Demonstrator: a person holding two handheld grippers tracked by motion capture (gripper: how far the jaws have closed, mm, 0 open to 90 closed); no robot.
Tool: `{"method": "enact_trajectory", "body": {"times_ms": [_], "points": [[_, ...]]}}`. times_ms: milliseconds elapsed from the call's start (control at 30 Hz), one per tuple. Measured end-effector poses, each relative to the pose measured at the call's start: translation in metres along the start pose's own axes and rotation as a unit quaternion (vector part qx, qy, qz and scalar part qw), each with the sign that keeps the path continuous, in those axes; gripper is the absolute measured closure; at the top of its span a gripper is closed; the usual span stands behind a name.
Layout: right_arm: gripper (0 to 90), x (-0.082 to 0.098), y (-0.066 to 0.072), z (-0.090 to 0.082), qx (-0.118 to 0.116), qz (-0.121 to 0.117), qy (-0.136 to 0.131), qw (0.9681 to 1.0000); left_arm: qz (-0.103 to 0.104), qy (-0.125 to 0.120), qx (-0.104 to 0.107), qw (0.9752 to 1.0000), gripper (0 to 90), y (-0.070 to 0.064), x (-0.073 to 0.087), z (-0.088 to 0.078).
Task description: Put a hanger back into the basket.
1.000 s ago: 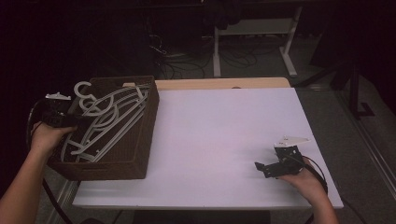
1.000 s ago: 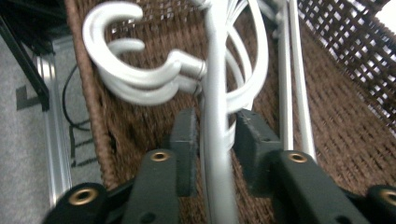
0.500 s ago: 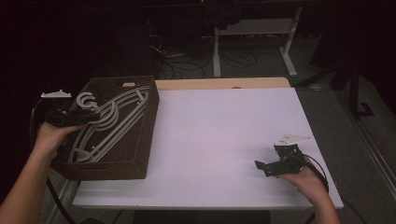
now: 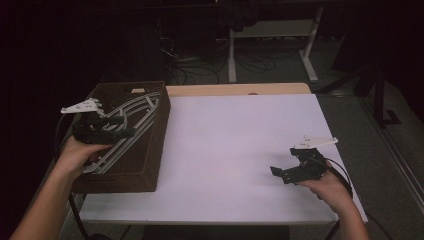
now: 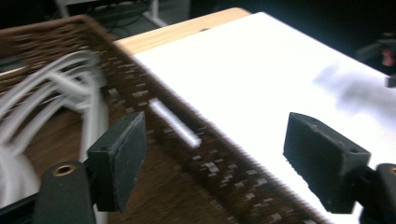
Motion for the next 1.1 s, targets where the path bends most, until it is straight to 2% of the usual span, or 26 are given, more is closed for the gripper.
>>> {"method": "enact_trajectory", "body": {"times_ms": [233,433,533,633,833,1100], "points": [[0.0,-0.017,0.003,-0.007,-0.009,-0.005,-0.013,0.9999,0.019,-0.005,0.046,0.9987,13.6,-0.039,0.005,0.019],[0.0,-0.037,0.007,-0.013,-0.02,-0.013,-0.034,0.9991,0.026,-0.006,0.073,0.997,8.4,-0.062,0.01,0.031],[0.0,-0.045,0.009,-0.016,-0.025,-0.017,-0.04,0.9987,0.026,-0.007,0.079,0.9965,3.1,-0.068,0.013,0.036],[0.0,-0.052,0.011,-0.018,-0.028,-0.022,-0.045,0.9984,0.035,0.0,0.08,0.9962,0.7,-0.071,0.016,0.04],[0.0,-0.062,0.011,-0.022,-0.026,-0.031,-0.052,0.9978,0.037,-0.002,0.083,0.9959,0.4,-0.073,0.016,0.04],[0.0,-0.064,0.009,-0.024,-0.022,-0.031,-0.053,0.9979,0.037,0.0,0.082,0.9959,0.4,-0.072,0.016,0.04]]}}
Point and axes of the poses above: each handheld gripper's, and its own axes: z roughly forward along the jaws, x roughly out of its underside, y roughly to its left, the point moved 10 cm from there along z, roughly forward along the jaws, and after that the axes turned 4 degrees about -y, right-handed, at the moved point
